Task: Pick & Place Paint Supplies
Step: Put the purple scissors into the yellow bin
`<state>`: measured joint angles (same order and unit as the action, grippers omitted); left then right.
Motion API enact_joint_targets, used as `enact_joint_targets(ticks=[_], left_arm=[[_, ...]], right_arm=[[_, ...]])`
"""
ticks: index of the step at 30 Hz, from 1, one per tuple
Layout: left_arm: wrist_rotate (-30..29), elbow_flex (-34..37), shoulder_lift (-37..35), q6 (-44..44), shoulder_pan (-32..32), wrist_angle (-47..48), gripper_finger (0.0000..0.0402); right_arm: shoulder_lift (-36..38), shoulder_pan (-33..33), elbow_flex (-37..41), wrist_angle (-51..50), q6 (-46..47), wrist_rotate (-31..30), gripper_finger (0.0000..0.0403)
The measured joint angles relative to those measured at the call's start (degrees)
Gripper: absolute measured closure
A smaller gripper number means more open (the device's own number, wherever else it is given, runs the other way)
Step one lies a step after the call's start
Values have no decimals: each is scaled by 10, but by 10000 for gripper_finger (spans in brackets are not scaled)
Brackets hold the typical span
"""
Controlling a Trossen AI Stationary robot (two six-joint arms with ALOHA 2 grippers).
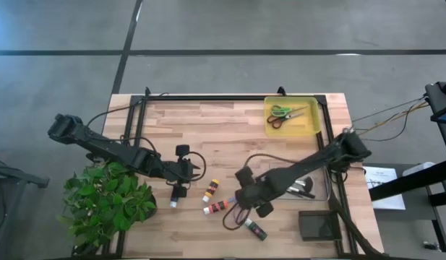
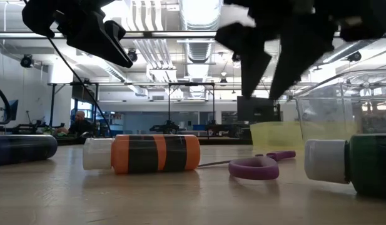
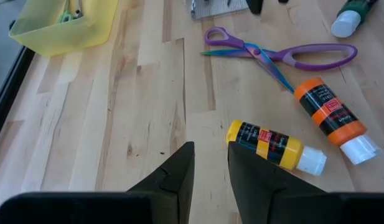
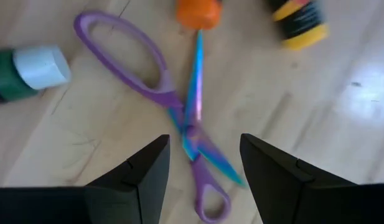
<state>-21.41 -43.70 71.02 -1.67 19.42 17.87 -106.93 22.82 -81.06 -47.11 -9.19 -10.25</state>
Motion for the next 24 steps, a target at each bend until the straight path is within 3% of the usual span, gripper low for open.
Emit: enact_joint_targets(ticks=[9,24], left_arm=[[0,0,0,0,0,0,297],[2,0,0,-2,0,0,297]], right_arm=[[-84,-4,-22,-5,-38,14,209],[-97,-43,-14,23,-54,77,209]])
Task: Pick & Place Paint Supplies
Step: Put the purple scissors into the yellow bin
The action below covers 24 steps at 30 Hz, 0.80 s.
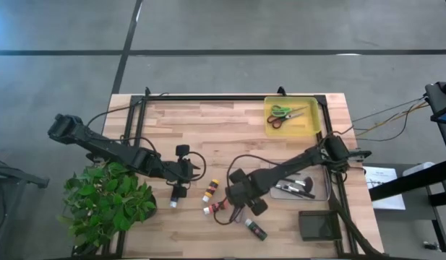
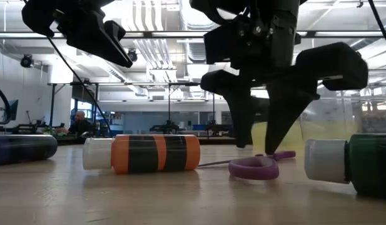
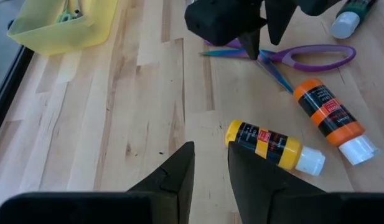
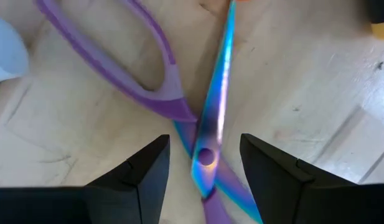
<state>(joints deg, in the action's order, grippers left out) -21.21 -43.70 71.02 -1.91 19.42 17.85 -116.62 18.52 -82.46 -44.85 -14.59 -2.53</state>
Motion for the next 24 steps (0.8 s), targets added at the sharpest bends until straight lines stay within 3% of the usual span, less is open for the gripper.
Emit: enact_joint_targets(ticks=[16,24], left_arm=[[5,0,0,0,0,0,297],[5,0,0,0,0,0,297]], right_arm=[[5,-8,63,65,-11,1,209],[4,-34,68,70,7,81,209]])
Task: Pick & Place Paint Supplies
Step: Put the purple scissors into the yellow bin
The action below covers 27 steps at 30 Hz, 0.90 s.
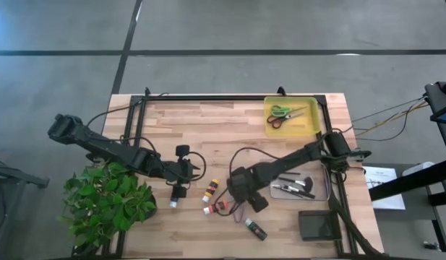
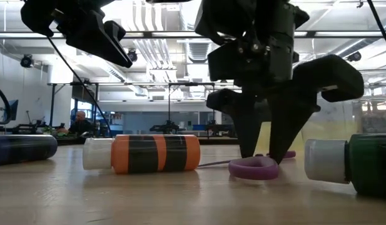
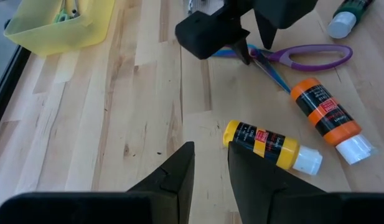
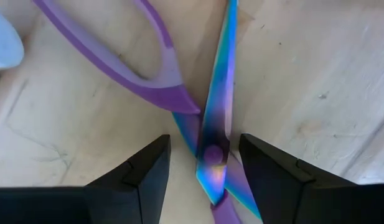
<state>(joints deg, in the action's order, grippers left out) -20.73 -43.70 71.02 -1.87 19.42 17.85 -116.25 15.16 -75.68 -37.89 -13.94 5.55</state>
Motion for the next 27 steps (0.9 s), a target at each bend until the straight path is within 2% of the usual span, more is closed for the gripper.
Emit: enact_joint_targets(ticks=[4,14,24,27], left_arm=[[0,0,0,0,0,0,297],[1,0,0,0,0,0,297],[2,0,0,0,0,0,297],[4,0,0,0,0,0,297]], right_arm=[[-1,-15,0,-1,13,23,209],[-2,-19,1,-3,22,16,217],[-2,-18,1,-1,33,3,326],[-2,-18,2,-3,33,3,337]])
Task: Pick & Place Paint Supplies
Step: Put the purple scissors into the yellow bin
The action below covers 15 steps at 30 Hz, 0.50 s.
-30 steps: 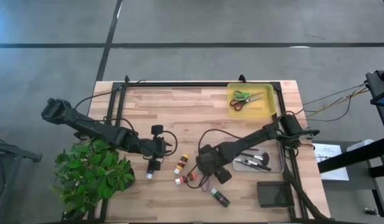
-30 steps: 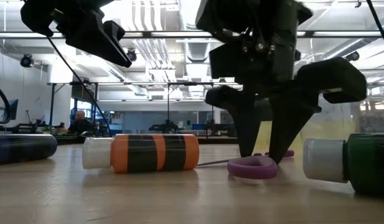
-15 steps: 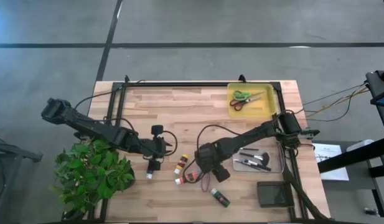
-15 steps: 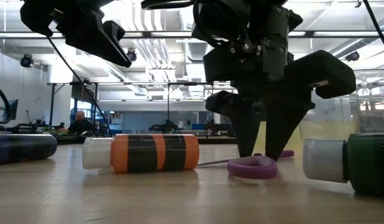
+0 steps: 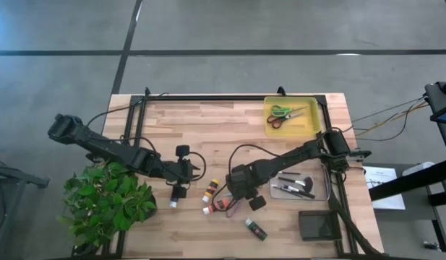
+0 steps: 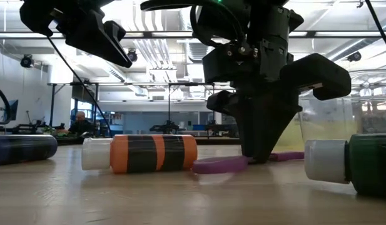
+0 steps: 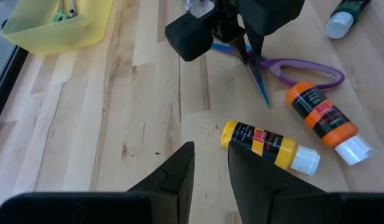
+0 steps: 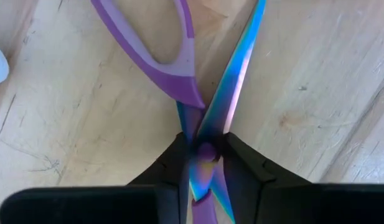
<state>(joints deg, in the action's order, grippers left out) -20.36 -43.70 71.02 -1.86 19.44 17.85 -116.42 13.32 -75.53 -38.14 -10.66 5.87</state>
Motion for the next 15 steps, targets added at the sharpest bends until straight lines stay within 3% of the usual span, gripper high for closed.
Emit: enact_joint_targets(ticks=[15], left_arm=[[0,0,0,0,0,0,297]], right_arm=[[-3,15,-31,-43,1,-3,328]])
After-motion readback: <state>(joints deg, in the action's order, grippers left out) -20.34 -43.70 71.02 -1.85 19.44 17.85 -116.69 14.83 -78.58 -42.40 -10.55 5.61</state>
